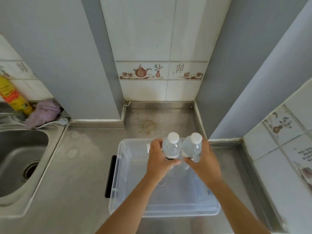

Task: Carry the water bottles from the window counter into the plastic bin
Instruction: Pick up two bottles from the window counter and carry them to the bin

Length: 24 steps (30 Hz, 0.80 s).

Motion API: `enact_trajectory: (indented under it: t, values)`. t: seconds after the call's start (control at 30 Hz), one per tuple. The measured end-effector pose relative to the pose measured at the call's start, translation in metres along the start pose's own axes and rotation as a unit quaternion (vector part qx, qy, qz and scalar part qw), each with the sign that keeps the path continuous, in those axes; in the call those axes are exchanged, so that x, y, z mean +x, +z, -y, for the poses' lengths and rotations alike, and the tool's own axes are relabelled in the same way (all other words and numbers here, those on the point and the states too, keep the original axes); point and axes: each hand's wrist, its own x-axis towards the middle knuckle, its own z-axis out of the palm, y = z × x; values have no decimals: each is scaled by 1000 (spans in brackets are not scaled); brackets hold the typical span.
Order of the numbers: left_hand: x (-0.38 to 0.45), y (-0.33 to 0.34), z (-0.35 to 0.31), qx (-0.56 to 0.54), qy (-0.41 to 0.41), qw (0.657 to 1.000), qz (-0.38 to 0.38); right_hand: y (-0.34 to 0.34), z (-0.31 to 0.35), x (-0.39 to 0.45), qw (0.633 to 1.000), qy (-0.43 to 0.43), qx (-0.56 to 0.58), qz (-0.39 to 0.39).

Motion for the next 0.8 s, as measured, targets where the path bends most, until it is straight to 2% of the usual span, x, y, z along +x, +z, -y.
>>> enact_trajectory:
  t: [0.17,0.3,0.4,0.47,0.63,0.8]
  values:
    - [-11,-15,-7,22,18,1000,-12,-15,8,-11,996,14,-83,8]
    - [-30,-35,-25,61,101,992,-37,-36,19,-34,982,6,-186,-16]
    - [-55,-45,-41,139,201,969,-36,-55,32,-63,963,-24,-250,-99]
    - [-69,-48,-52,206,237,949,-25,-66,40,-85,954,-35,-259,-149]
    - [-94,-47,-86,290,298,909,-19,-92,51,-142,944,-5,-270,-192]
    - [-125,-21,-125,301,395,868,9,-121,44,-205,934,31,-263,-239]
